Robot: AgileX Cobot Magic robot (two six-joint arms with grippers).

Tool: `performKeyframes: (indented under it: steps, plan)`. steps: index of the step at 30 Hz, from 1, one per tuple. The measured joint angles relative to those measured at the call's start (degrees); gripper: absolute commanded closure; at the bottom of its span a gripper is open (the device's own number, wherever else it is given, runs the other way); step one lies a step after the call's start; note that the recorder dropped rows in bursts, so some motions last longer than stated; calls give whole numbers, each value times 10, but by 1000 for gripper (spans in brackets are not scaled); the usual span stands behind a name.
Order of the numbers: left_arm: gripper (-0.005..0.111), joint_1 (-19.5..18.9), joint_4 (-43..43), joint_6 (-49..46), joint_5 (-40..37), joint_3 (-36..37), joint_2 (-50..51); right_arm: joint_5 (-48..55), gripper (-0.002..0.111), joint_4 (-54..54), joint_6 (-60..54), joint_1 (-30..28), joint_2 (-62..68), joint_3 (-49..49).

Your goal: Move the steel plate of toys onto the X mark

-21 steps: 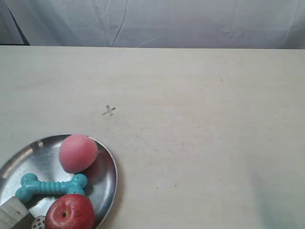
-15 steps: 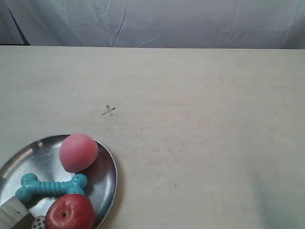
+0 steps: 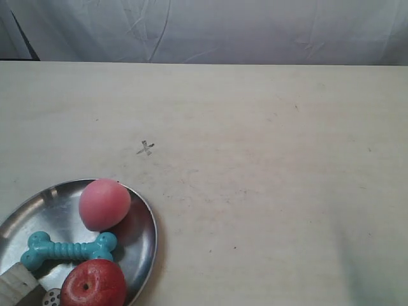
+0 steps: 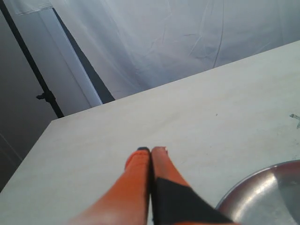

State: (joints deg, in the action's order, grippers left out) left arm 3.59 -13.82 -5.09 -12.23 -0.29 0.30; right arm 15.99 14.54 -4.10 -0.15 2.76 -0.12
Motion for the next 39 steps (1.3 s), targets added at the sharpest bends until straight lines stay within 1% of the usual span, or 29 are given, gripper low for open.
performKeyframes:
  steps: [4, 7, 11, 13, 14, 15, 16, 17, 20, 21, 22, 24, 25, 27, 29, 31, 33, 36, 39]
  plan:
    - [106, 0, -11, -1, 0, 0, 0, 0, 108, 0, 0, 0, 0, 0]
    - [106, 0, -62, -1, 22, 0, 0, 0, 108, 0, 0, 0, 0, 0]
    - [106, 0, -120, -1, 94, 0, 0, 0, 108, -3, 0, 0, 0, 0]
    - [106, 0, -134, -1, 122, 0, 0, 0, 108, -6, 0, 0, 0, 0]
    - [106, 0, -145, -1, 152, 0, 0, 0, 108, -6, 0, 0, 0, 0]
    - [106, 0, -146, -1, 161, 0, 0, 0, 108, -6, 0, 0, 0, 0]
    - [106, 0, -148, 4, 186, 0, 0, 0, 108, -6, 0, 0, 0, 0]
    - [106, 0, -144, 19, 211, 0, -1, 0, 108, -6, 0, 0, 0, 0]
    - [106, 0, -92, 118, 297, 0, -1, -9, 108, 1, 0, 0, 0, 0]
    - [106, 0, -54, 177, 349, 0, -1, -35, 108, 35, 0, 0, 0, 0]
    - [106, 0, -35, 205, 375, 0, -1, -48, 108, 57, 0, 0, 0, 0]
    - [106, 0, 1, 254, 427, 0, -1, -89, 108, 134, 0, 0, 0, 0]
    - [106, 0, 12, 278, 461, 0, -1, -118, 108, 195, 0, 0, 0, 0]
    - [106, 0, 23, 295, 501, 0, -1, -142, 108, 277, 0, 0, 0, 0]
    - [106, 0, 46, 301, 542, 0, -2, -148, 108, 317, 0, 0, 0, 0]
    - [106, 0, 66, 306, 572, 0, -2, -151, 108, 327, 0, 0, 0, 0]
    - [106, 0, 105, 318, 605, 0, -2, -153, 108, 335, 1, 0, 0, 0]
    - [106, 0, 147, 331, 626, 0, -2, -153, 108, 335, 1, 0, 0, 0]
    - [106, 0, 169, 347, 635, 0, -2, -149, 109, 336, 1, 0, 0, 0]
